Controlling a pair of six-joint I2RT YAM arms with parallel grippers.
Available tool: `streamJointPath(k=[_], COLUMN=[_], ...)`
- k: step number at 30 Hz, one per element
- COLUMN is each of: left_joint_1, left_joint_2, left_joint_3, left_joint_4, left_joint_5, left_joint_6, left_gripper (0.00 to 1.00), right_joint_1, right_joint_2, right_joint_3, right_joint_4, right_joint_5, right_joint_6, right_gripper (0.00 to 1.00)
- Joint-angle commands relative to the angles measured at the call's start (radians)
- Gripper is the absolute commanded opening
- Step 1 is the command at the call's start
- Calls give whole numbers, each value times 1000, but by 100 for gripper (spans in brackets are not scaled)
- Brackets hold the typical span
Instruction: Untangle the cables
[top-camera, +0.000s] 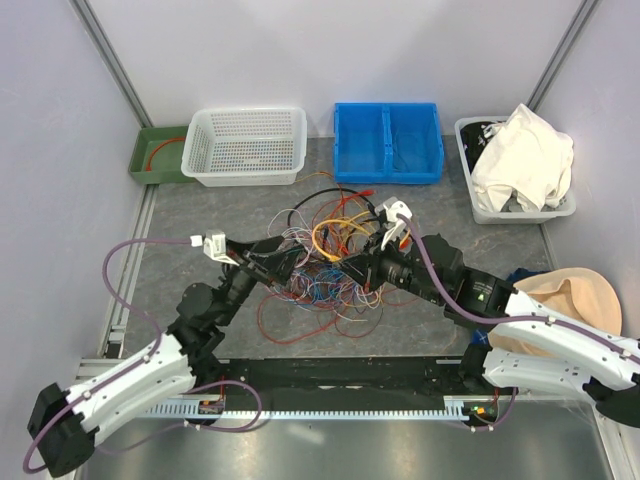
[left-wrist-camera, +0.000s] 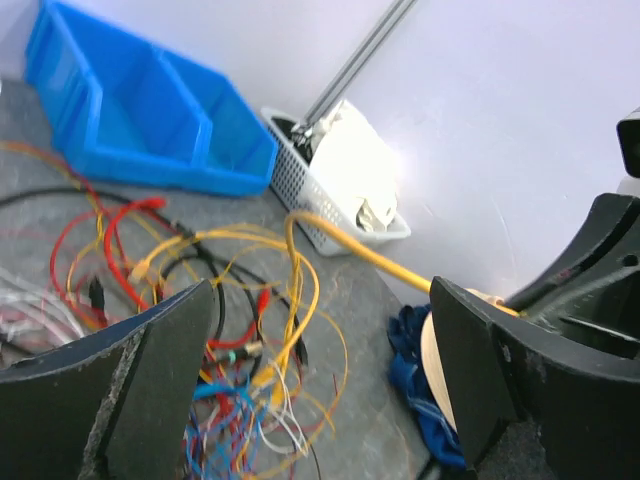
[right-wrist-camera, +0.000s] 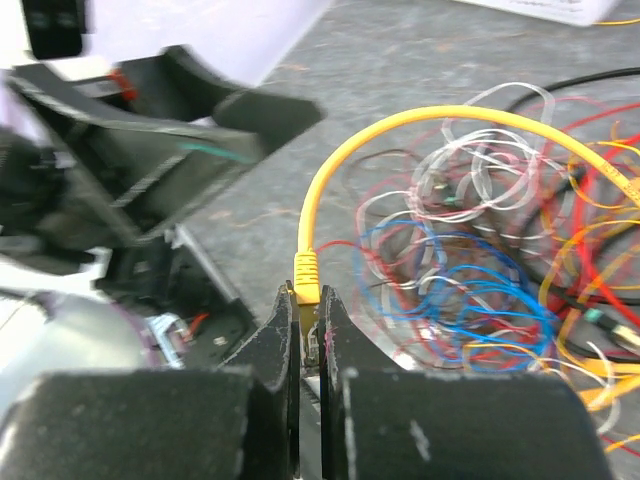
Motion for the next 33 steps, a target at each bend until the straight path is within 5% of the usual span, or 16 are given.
streamJointPath(k=[1,5,8,10,12,19,33], left_joint_1=[-2,-1,1,1,1,-8,-51], left_joint_2=[140,208,180,159,156,264,551], left_joint_3=[-52,-56,24,84,123,-50,-21], left_joint_4=[435,486,309,131,140,541,879], left_joint_5=[37,-36,-49,-40,53,86,115], left_joint_6=[118,-64,-124,-133,-19,220,318], left_gripper=[94,95,100,100,100,100,100], right_joint_1=[6,8,8,8,8,8,8], right_joint_2=[-20,-31,-49,-62,-91,-125,-33], right_joint_3=[81,92,81,75,66,87,253], right_joint_4=[28,25,13,2,-12,-14,29], right_joint_5=[-102,-147,-155,-156,-142,-179,-312], right_joint_6=[62,65,59,51,47,66,135], right_gripper=[0,0,0,0,0,0,0])
